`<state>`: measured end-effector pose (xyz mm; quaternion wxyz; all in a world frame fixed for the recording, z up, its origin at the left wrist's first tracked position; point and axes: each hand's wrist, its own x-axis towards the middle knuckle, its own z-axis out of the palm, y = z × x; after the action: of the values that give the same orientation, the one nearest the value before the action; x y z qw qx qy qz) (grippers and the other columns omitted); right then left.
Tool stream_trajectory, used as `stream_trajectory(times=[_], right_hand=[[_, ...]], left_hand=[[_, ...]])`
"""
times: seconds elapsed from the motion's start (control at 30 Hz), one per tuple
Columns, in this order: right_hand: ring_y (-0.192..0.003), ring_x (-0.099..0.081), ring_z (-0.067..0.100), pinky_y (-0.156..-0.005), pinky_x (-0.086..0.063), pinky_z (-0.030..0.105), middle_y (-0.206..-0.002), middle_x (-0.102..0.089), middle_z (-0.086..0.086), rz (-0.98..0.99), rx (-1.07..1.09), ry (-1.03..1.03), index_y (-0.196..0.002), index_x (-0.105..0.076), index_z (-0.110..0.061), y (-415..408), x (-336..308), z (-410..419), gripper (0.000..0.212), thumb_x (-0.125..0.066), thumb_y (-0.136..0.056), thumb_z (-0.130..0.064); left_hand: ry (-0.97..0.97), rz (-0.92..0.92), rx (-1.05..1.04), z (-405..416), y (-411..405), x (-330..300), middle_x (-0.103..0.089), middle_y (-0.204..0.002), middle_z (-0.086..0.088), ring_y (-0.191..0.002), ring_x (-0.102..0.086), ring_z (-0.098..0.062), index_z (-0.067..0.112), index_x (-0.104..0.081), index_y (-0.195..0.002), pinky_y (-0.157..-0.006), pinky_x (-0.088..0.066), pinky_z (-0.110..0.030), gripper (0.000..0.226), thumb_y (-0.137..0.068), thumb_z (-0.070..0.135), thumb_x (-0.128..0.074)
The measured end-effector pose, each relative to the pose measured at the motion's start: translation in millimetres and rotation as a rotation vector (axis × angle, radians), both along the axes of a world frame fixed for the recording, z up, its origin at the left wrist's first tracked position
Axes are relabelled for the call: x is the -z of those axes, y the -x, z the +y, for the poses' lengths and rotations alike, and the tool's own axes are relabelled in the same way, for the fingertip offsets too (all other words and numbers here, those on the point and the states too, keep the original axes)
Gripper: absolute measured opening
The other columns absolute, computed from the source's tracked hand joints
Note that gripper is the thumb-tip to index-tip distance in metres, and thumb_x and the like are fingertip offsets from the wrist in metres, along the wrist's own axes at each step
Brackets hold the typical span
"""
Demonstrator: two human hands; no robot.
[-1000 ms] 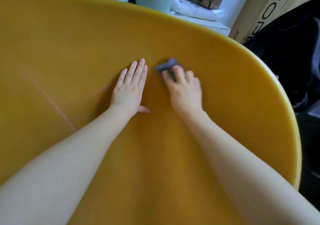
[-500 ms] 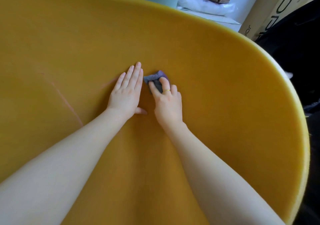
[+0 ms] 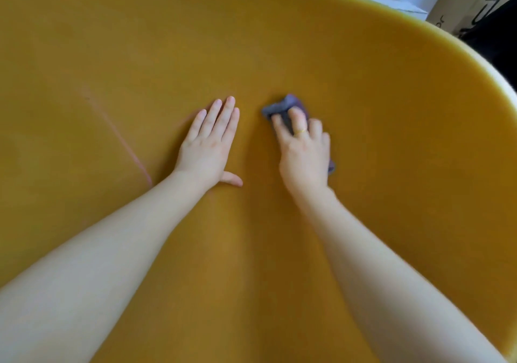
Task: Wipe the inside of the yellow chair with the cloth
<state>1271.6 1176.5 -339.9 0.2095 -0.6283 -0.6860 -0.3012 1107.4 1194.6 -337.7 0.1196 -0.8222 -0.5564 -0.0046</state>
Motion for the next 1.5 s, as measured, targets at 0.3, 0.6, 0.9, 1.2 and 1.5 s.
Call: stream_trajectory(times=[0.3,0.6,0.9,1.2,1.5], right_hand=[[-0.068,-0.055,0.03,-0.056,-0.039,0.03,-0.1,-0.065,0.009,0.176,-0.225,0.46,-0.1,-0.07,-0.021,51.8,53.3,-83.7,0.051,-0.047,-0.058,-0.003],[-0.086,-0.047,0.04,-0.067,-0.036,0.04,-0.125,-0.051,0.023,0.307,0.055,0.327,-0.119,-0.059,-0.009,29.7,31.2,-63.7,0.053,-0.038,-0.071,0.002],[-0.056,-0.045,0.026,-0.051,-0.046,0.03,-0.08,-0.061,0.009,0.321,-0.424,0.536,-0.083,-0.069,-0.011,106.7,78.7,-157.1,0.044,-0.027,-0.069,-0.012],[-0.069,-0.05,0.034,-0.059,-0.041,0.034,-0.104,-0.063,0.016,0.154,-0.227,0.411,-0.103,-0.07,-0.018,54.4,55.4,-85.0,0.048,-0.036,-0.071,-0.006],[-0.06,-0.046,0.027,-0.054,-0.043,0.029,-0.087,-0.063,0.012,0.264,-0.43,0.472,-0.09,-0.072,-0.016,120.7,80.8,-145.8,0.05,-0.027,-0.068,-0.012]], left_hand=[[-0.126,-0.084,-0.033,-51.5,51.8,6.1,-0.043,-0.138,-0.025,-0.132,-0.039,-0.038,0.003,-0.025,-0.141,-0.107,-0.03,-0.05,0.128,-0.041,0.062,-0.081],[0.411,0.062,-0.334,-125.0,125.0,14.7,0.029,-0.151,-0.018,-0.143,0.019,-0.029,0.005,0.021,-0.145,-0.115,0.007,-0.042,0.147,-0.051,0.083,-0.06],[0.653,0.039,-0.263,-150.2,152.6,36.6,0.037,-0.146,-0.019,-0.14,0.026,-0.028,0.005,0.023,-0.144,-0.116,0.007,-0.036,0.149,-0.05,0.078,-0.067],[0.666,-0.014,-0.262,-153.4,154.8,36.0,0.038,-0.147,-0.012,-0.14,0.027,-0.023,0.009,0.024,-0.145,-0.116,0.005,-0.034,0.146,-0.052,0.077,-0.067],[0.644,-0.05,-0.243,-154.9,158.9,39.7,0.038,-0.147,-0.011,-0.14,0.028,-0.022,0.011,0.023,-0.145,-0.115,0.007,-0.032,0.145,-0.053,0.077,-0.066]])
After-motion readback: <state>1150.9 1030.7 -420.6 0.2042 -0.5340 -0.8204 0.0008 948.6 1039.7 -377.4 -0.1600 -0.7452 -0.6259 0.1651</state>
